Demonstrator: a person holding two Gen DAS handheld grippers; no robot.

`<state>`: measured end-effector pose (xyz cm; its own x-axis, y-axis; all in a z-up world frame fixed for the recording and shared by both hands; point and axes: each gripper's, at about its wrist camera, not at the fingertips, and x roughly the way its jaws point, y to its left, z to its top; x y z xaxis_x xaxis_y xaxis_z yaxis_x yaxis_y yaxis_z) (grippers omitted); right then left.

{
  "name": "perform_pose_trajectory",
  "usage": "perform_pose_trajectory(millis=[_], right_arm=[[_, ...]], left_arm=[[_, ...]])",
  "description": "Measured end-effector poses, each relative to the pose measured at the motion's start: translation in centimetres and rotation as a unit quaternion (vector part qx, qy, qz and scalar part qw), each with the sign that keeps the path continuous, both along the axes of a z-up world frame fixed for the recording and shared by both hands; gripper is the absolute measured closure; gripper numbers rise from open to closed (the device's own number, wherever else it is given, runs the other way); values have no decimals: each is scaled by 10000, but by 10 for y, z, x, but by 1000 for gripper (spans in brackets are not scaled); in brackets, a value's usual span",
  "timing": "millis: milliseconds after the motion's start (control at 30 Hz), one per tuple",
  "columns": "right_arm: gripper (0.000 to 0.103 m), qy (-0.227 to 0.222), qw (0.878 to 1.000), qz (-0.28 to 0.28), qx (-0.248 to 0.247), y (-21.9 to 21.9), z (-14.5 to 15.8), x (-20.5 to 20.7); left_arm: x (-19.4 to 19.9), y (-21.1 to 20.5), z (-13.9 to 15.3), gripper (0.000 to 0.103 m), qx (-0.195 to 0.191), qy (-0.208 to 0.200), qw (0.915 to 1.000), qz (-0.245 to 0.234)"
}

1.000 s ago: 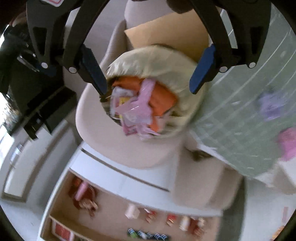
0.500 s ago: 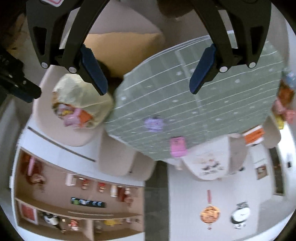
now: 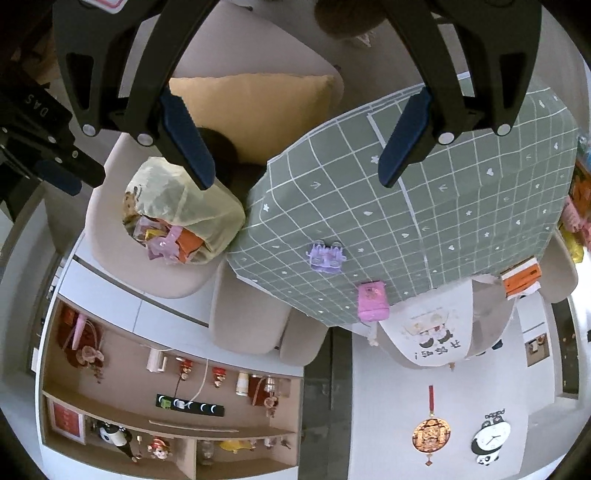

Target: Collect trash

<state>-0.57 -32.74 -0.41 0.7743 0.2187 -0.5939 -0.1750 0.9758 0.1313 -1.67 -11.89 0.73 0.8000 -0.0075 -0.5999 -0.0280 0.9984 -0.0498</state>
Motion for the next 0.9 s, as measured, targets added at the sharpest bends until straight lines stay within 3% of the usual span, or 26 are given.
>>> perform_pose_trajectory(millis=[900], right_arm=[[54, -203, 9995, -247, 3, -15, 10, -8]], left_arm=[[3, -19, 6, 17, 17, -133, 9994, -331]])
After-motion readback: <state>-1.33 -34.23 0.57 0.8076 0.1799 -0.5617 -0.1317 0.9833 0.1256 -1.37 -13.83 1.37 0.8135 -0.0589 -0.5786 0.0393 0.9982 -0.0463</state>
